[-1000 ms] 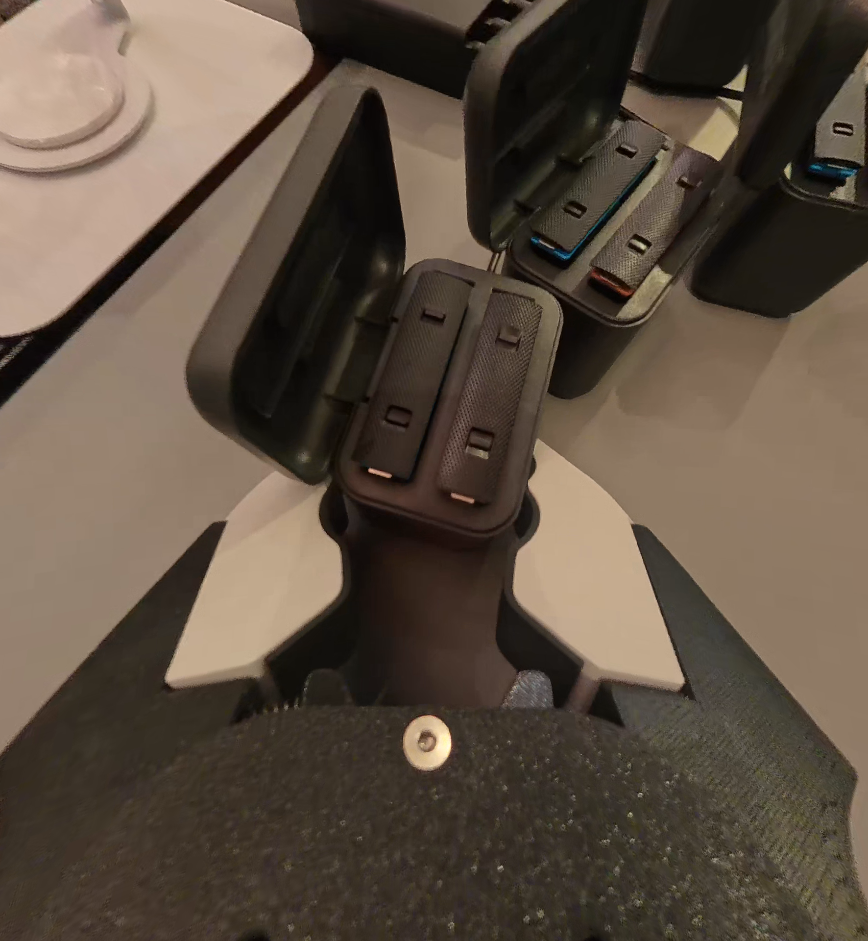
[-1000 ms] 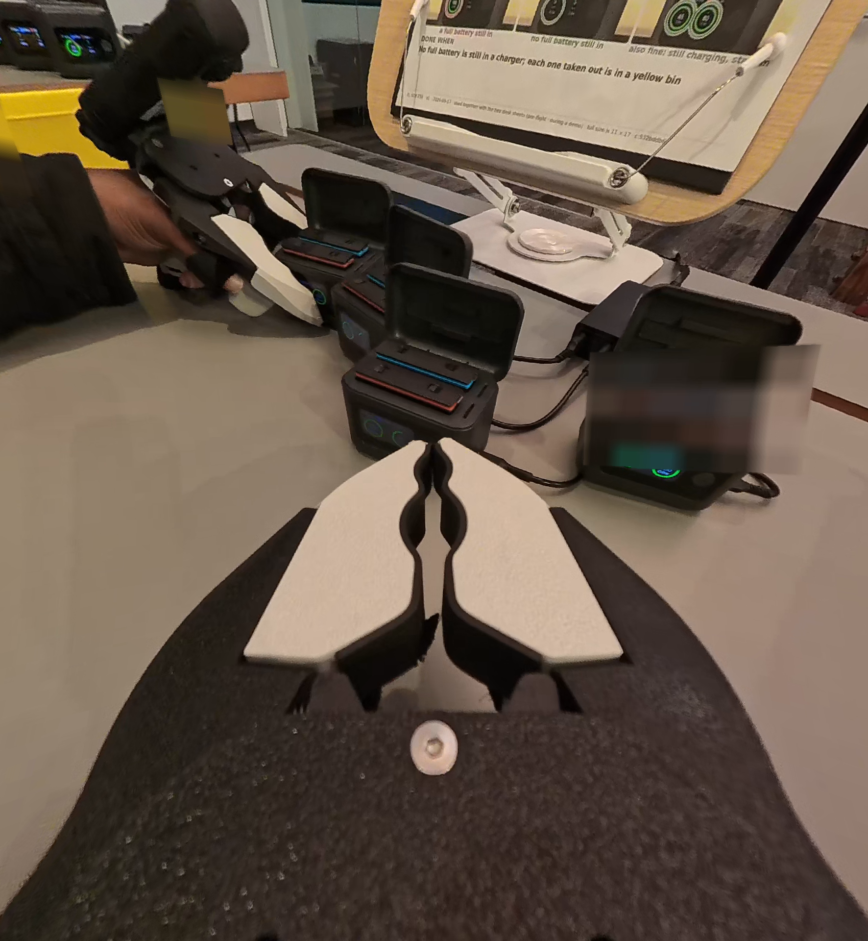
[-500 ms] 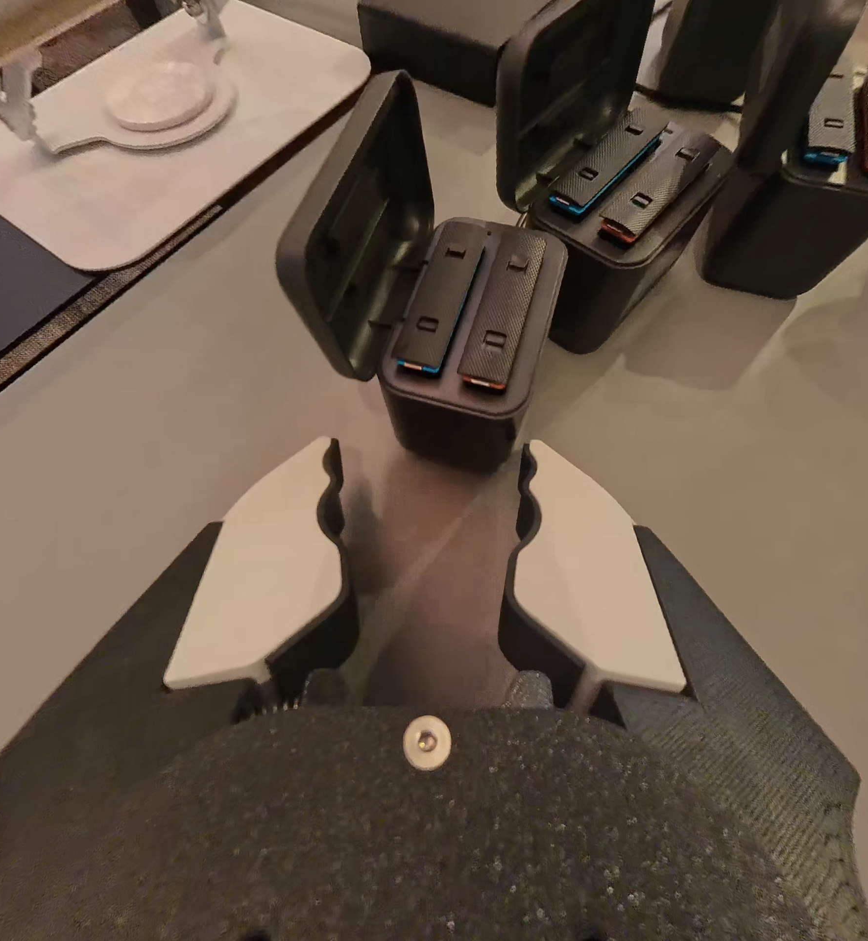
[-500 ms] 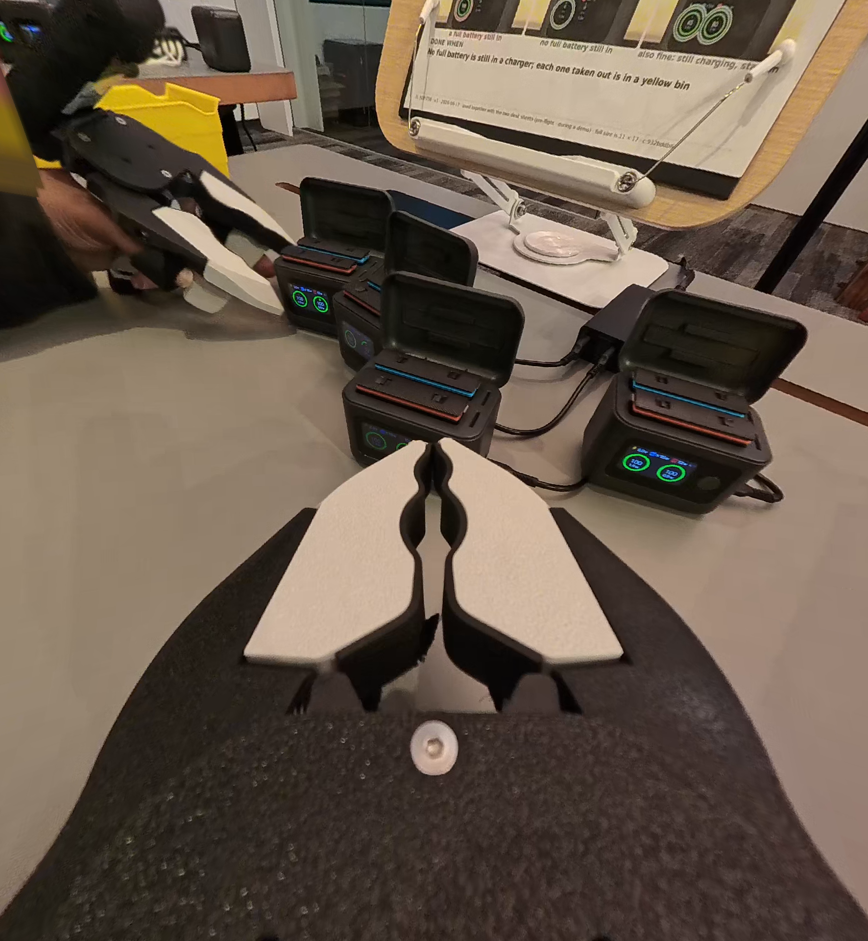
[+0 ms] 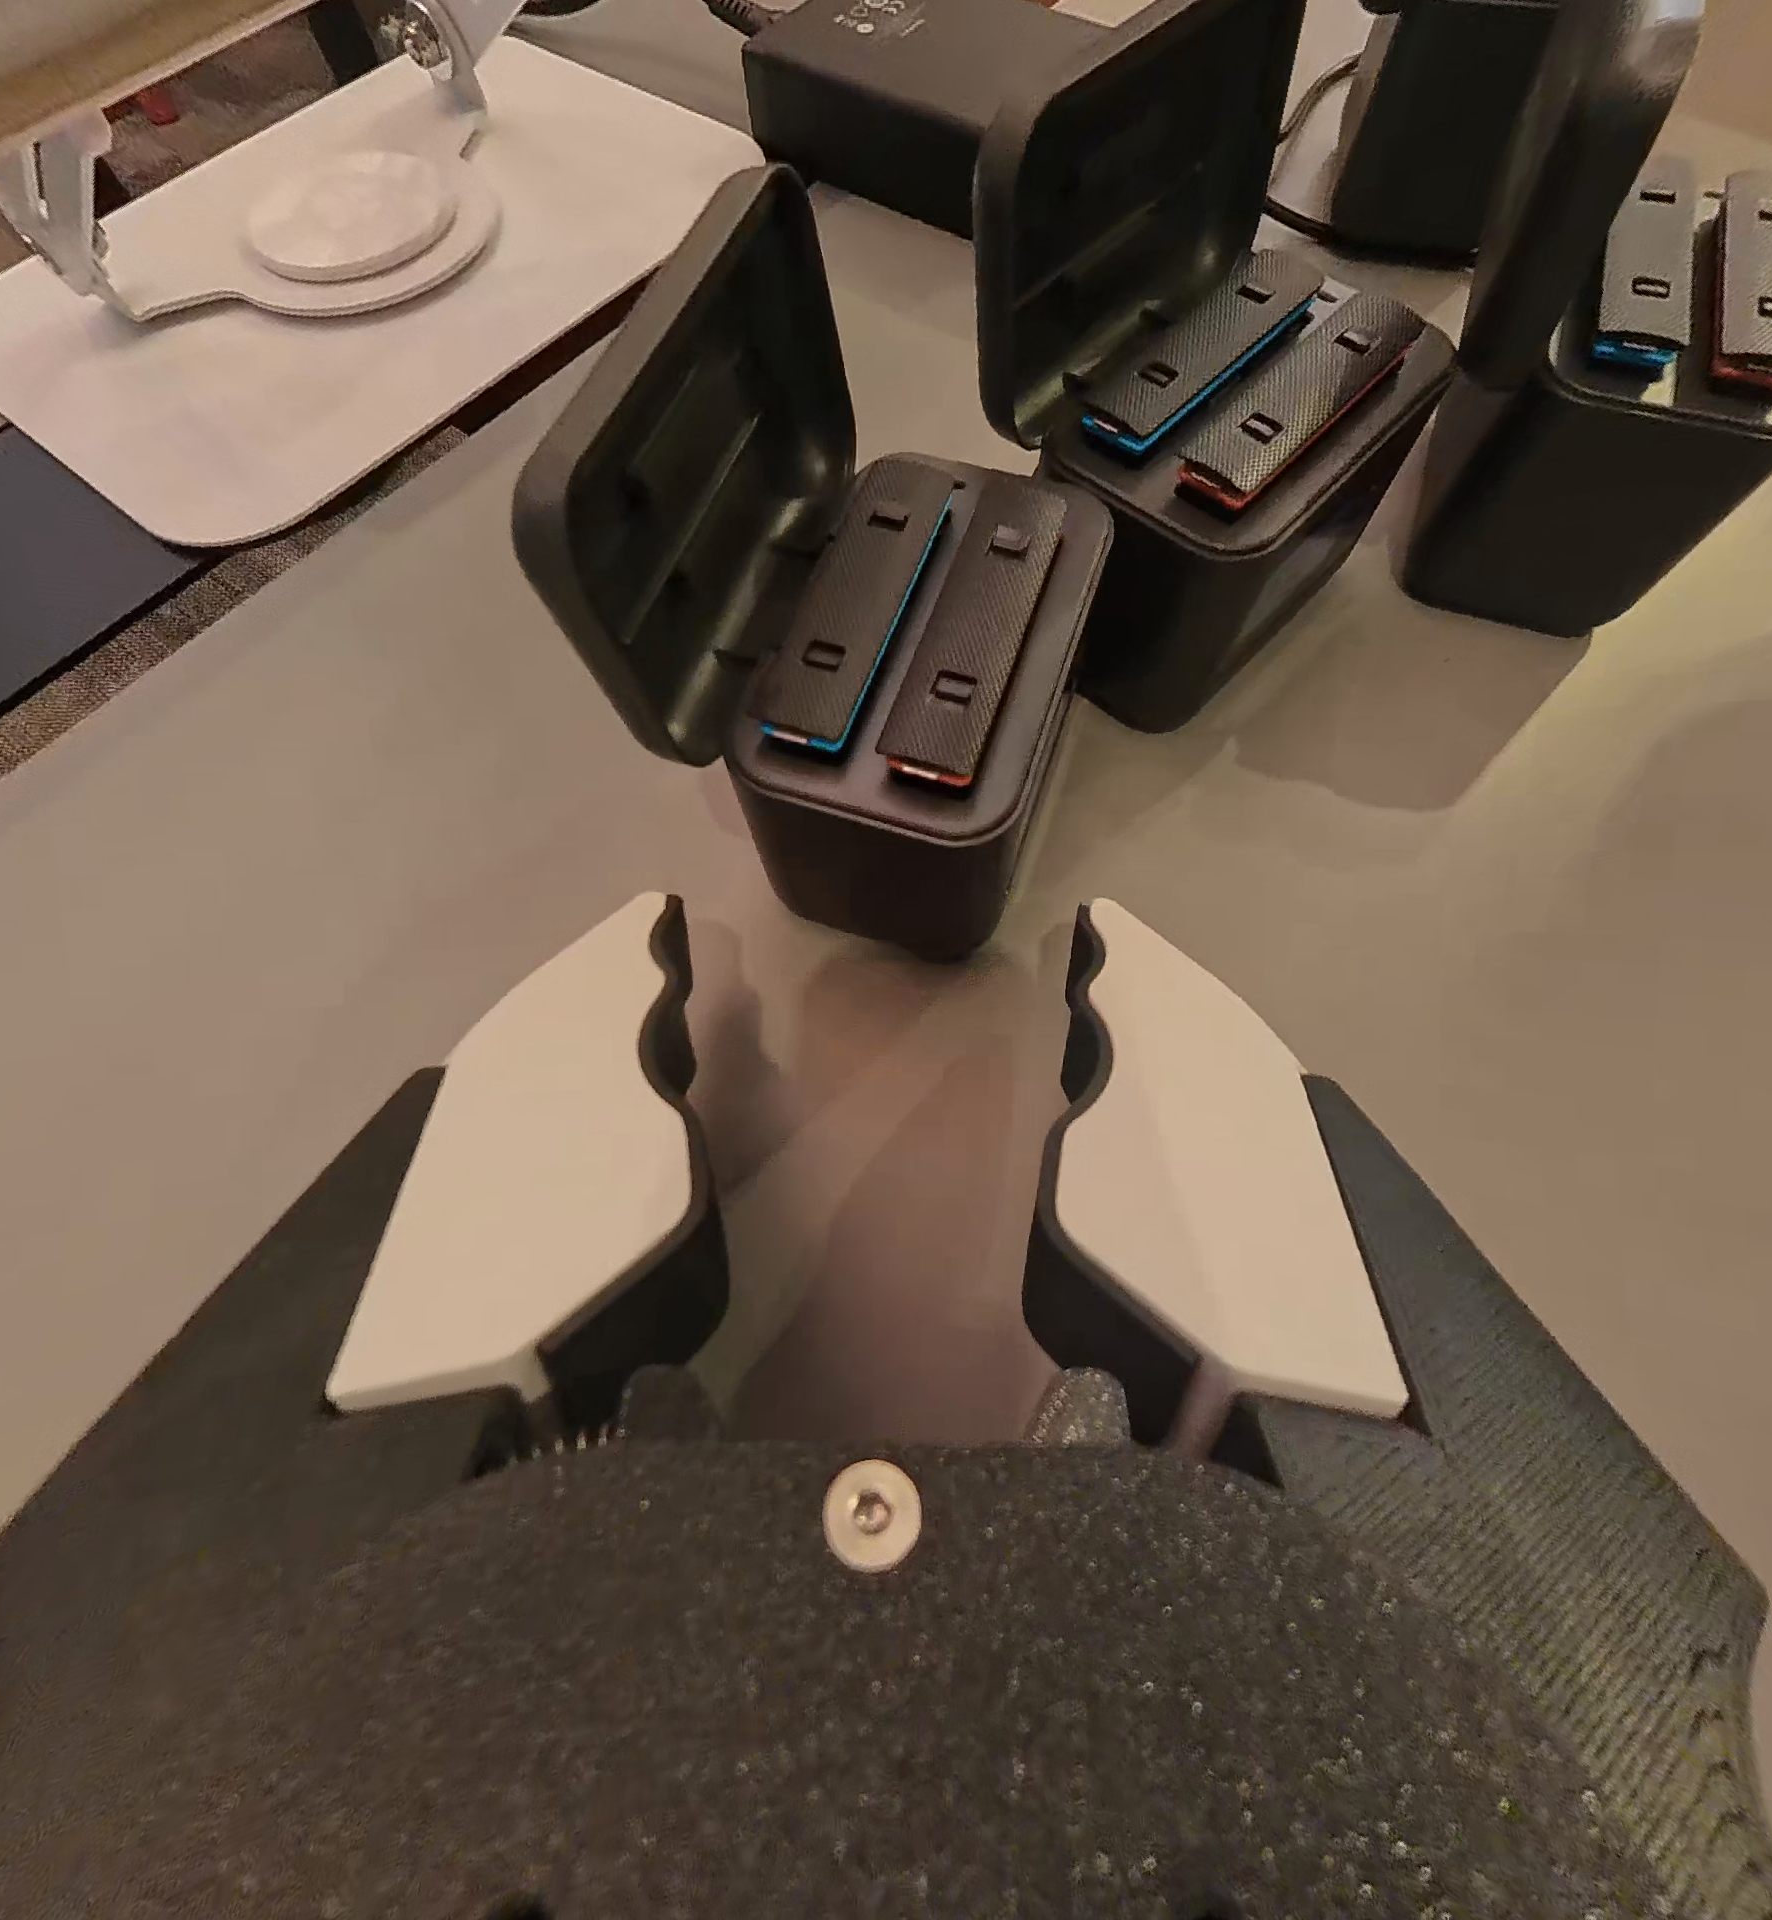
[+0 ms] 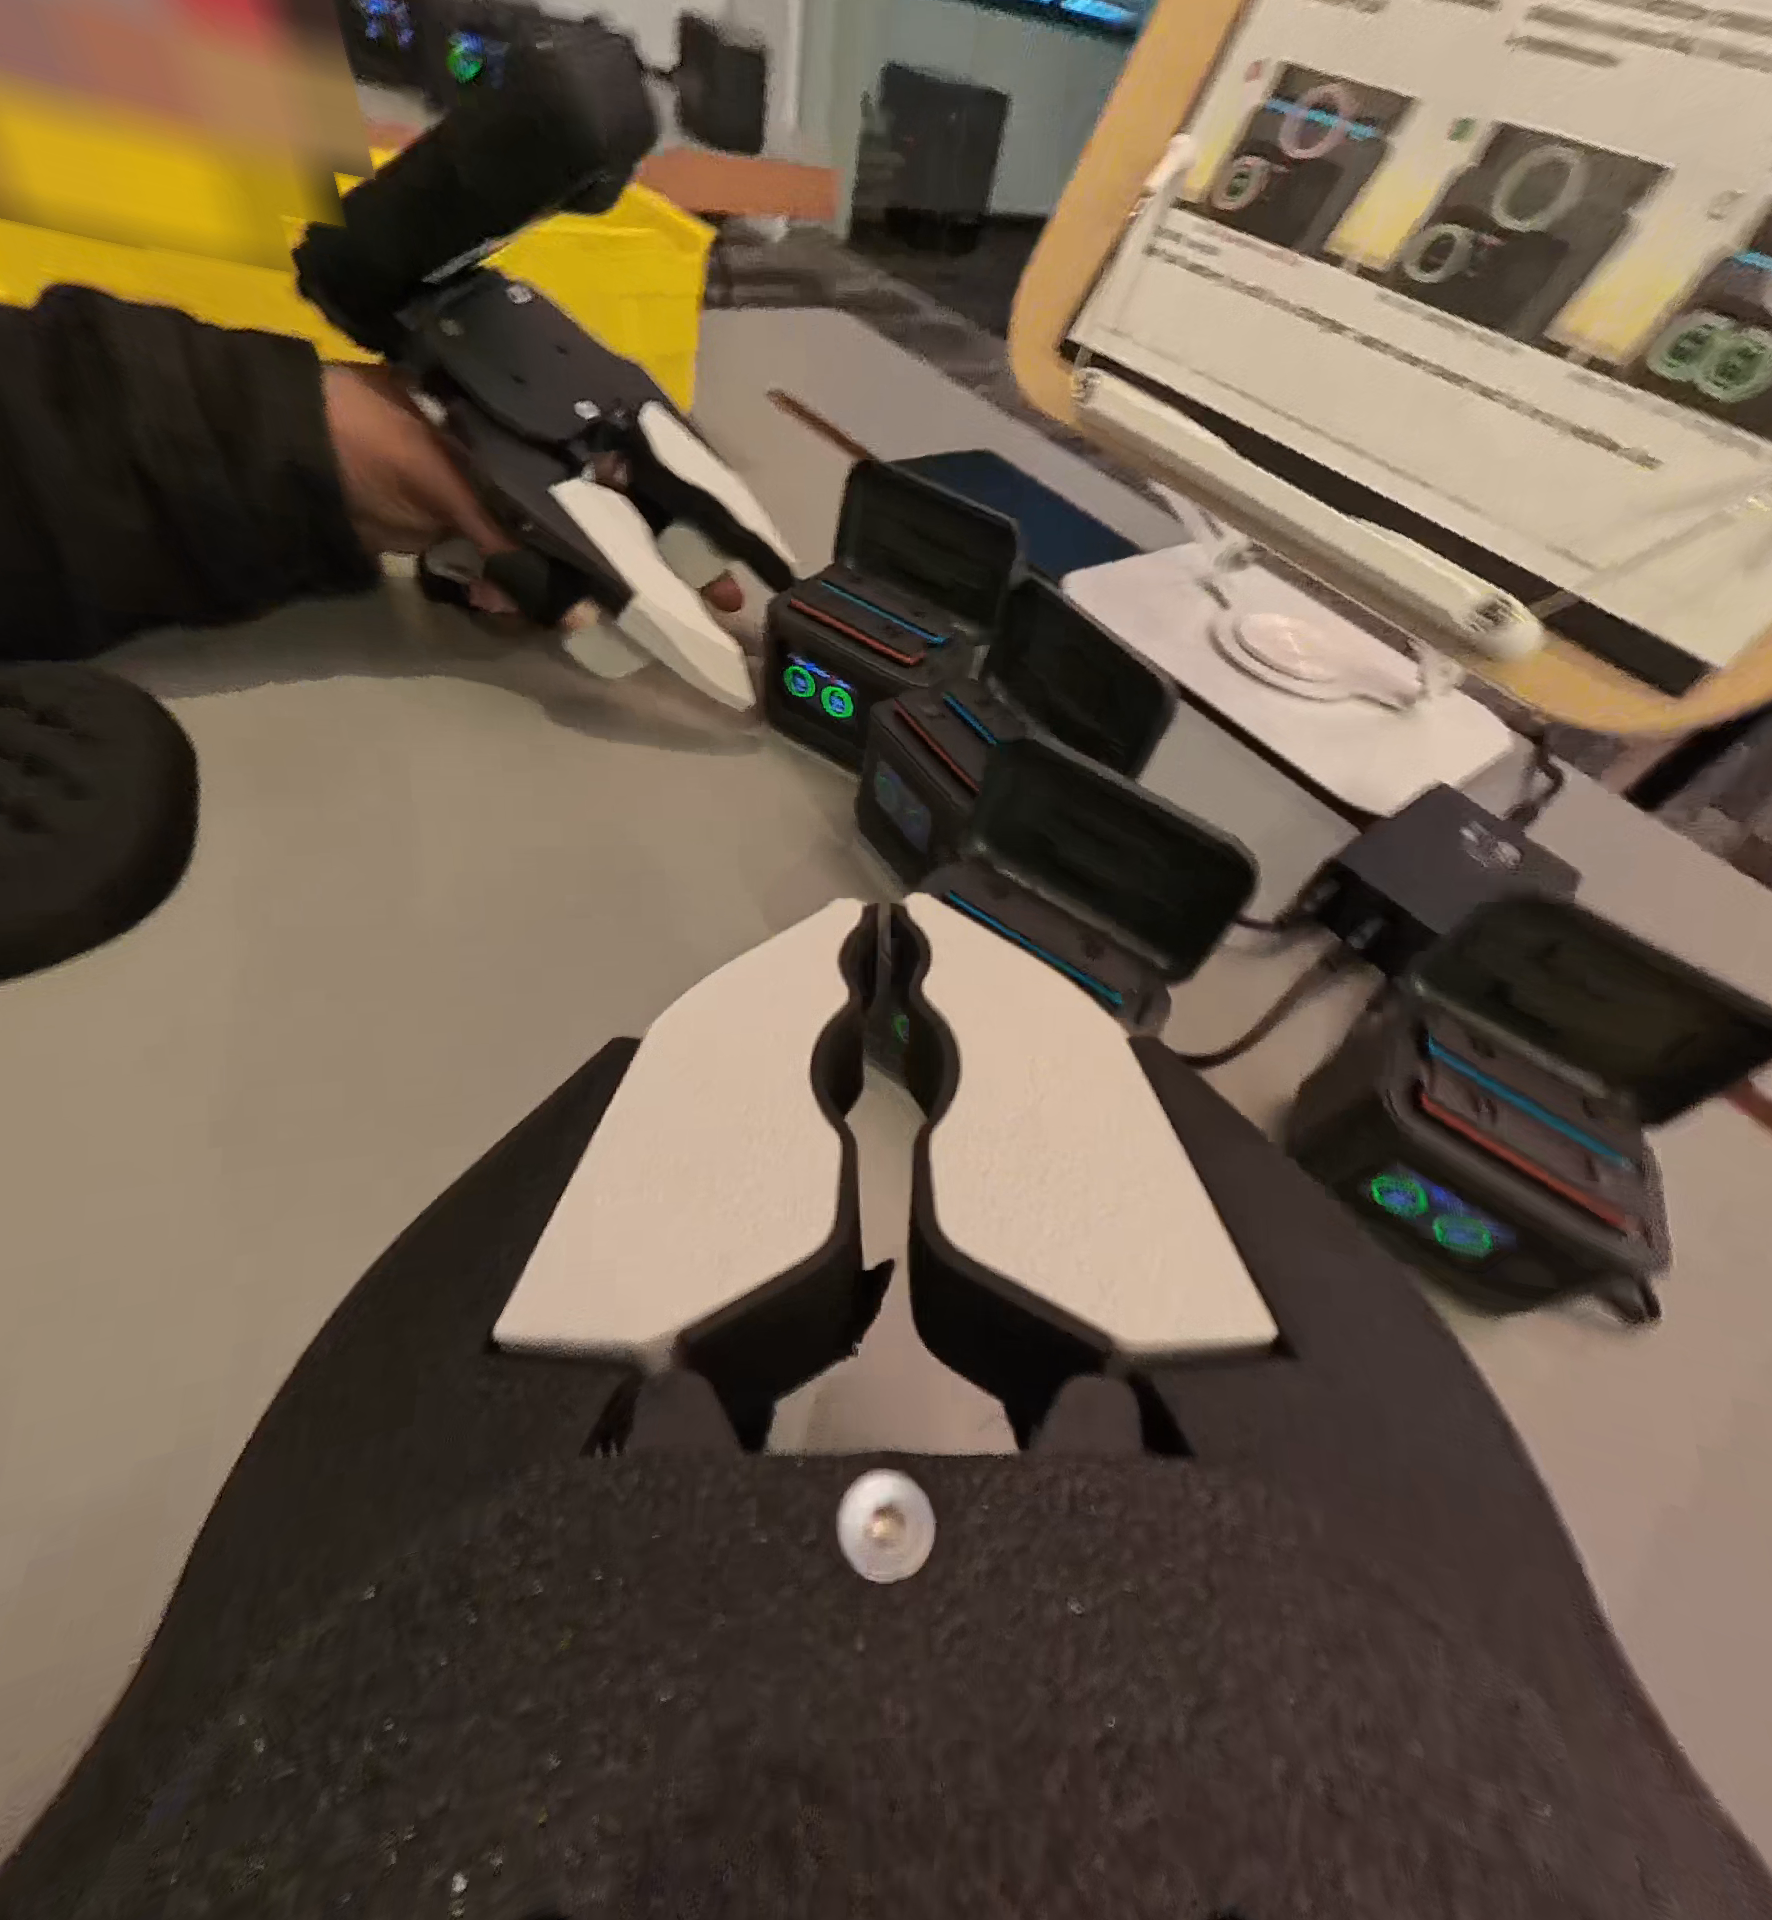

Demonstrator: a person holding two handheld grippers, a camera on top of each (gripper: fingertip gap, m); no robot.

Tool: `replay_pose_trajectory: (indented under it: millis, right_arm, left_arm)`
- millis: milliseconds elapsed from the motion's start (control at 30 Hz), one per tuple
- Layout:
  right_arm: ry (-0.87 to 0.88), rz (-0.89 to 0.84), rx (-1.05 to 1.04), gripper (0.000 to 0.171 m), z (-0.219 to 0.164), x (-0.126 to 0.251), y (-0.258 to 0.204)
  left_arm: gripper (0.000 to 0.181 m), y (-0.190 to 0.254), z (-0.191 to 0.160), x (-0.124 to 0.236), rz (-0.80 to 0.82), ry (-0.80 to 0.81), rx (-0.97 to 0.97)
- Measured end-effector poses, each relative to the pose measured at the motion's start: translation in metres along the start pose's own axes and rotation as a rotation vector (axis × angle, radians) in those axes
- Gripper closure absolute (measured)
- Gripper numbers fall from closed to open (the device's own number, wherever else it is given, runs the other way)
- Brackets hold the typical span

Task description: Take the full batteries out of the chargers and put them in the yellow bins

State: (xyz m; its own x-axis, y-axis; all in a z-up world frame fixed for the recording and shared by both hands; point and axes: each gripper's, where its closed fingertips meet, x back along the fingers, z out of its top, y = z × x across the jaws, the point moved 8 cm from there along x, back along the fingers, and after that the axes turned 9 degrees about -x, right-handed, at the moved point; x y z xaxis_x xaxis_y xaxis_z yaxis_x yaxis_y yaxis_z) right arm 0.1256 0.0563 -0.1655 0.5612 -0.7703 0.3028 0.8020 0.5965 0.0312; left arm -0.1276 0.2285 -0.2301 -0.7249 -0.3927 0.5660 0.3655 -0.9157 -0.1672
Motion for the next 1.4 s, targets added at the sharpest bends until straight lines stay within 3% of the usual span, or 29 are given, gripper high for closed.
replay_pose_trajectory:
  millis: [400, 733, 967, 1400]
  right_arm:
    - [-0.298, 0.288, 0.520, 0.161, 0.080, -0.110, -0.012]
    - [-0.582, 0.436, 0.745, 0.158, 0.088, -0.188, -0.005]
    - [-0.713, 0.510, 0.800, 0.157, 0.073, -0.211, -0.008]
    - [-0.804, 0.524, 0.833, 0.155, 0.072, -0.224, -0.007]
  left_arm:
    - [0.119, -0.001, 0.004, -0.016, -0.045, -0.051, -0.044]
    - [0.125, -0.001, 0.004, -0.018, -0.050, -0.057, -0.053]
    - [0.125, -0.001, 0.004, -0.017, -0.059, -0.054, -0.045]
    - [0.122, -0.001, 0.004, -0.018, -0.068, -0.058, -0.048]
